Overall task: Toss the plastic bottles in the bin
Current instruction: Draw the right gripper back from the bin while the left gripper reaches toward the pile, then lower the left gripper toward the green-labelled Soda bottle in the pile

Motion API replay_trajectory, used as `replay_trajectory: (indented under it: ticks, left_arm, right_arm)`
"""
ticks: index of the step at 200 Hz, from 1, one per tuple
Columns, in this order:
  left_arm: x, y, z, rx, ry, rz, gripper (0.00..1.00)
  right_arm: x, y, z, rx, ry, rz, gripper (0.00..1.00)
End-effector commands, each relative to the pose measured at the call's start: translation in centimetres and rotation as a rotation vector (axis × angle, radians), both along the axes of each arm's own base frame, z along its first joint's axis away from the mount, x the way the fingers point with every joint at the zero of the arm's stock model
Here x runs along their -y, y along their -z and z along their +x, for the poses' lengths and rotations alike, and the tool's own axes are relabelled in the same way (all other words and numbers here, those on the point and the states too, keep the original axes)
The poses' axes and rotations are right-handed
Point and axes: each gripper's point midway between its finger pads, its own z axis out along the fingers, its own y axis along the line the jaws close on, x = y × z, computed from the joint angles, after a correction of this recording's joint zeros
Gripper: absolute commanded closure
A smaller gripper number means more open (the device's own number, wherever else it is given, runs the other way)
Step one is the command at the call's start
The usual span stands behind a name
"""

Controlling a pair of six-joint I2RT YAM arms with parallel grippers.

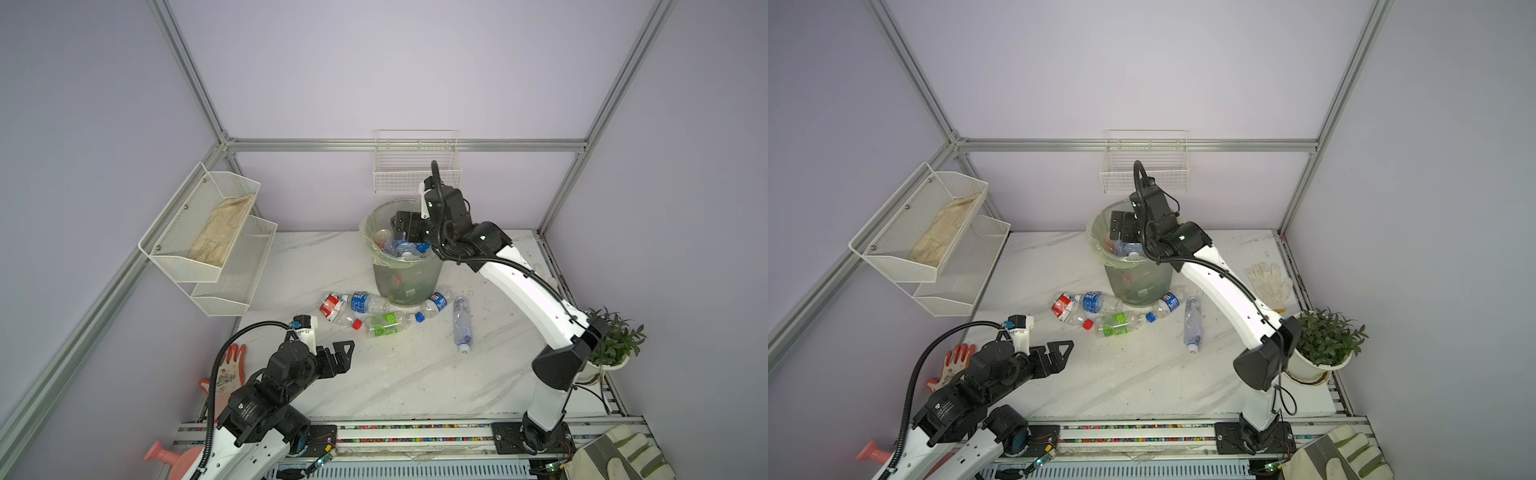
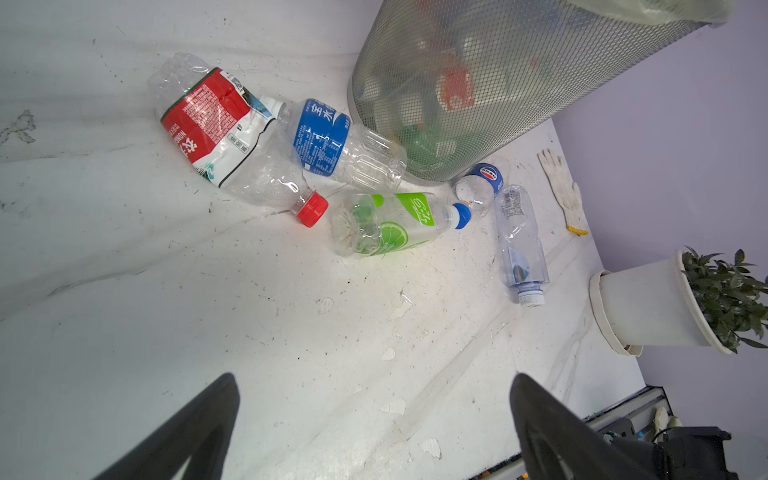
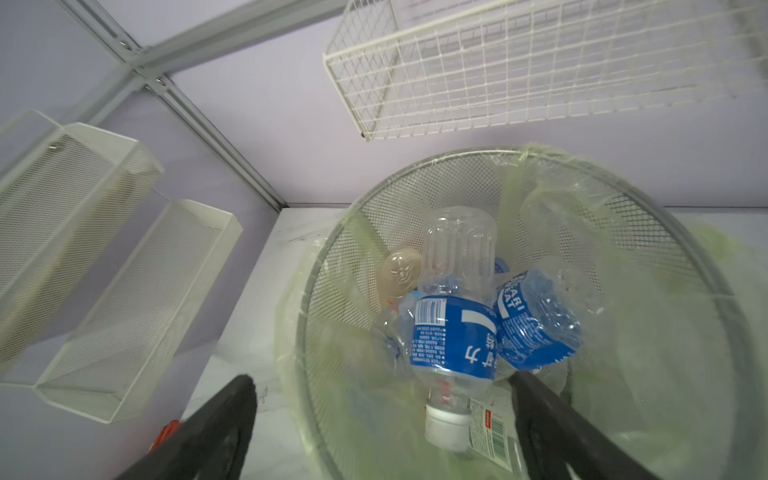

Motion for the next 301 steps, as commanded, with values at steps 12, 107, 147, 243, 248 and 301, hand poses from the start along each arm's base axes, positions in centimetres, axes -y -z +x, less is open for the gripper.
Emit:
replay_trajectory:
  ticks: [12, 107, 147, 243, 248, 301]
  left_arm:
    - [0.9, -3.4, 0.7, 0.052, 0.02, -0.052, 0.0]
    - [1.6, -3.2, 0.8, 0.042, 0.037, -0.072, 0.0]
    - [2.6, -3.0, 1.8, 0.034, 0.058, -0.079, 0.0]
    - [6.3, -0.7, 6.0, 0.012, 0.15, -0.019, 0.0]
    - [6.5, -0.6, 6.3, 0.013, 0.154, -0.012, 0.0]
    - [8.1, -0.1, 9.9, 0.03, 0.17, 0.065, 0.0]
  right_arm:
    - [2.9, -7.1, -3.2, 0.151, 0.002, 0.162, 0.02]
    - [7.1, -3.1, -9.5, 0.134, -0.039, 0.253, 0.02]
    - [8.8, 1.4, -11.3, 0.064, -0.021, 0.25, 0.02]
    - [12.6, 11.3, -15.6, -0.099, 0.047, 0.31, 0.02]
    - [12.7, 11.7, -15.8, -0.107, 0.049, 0.314, 0.02]
    - [13.6, 13.7, -17.2, -0.146, 0.051, 0.337, 0.03]
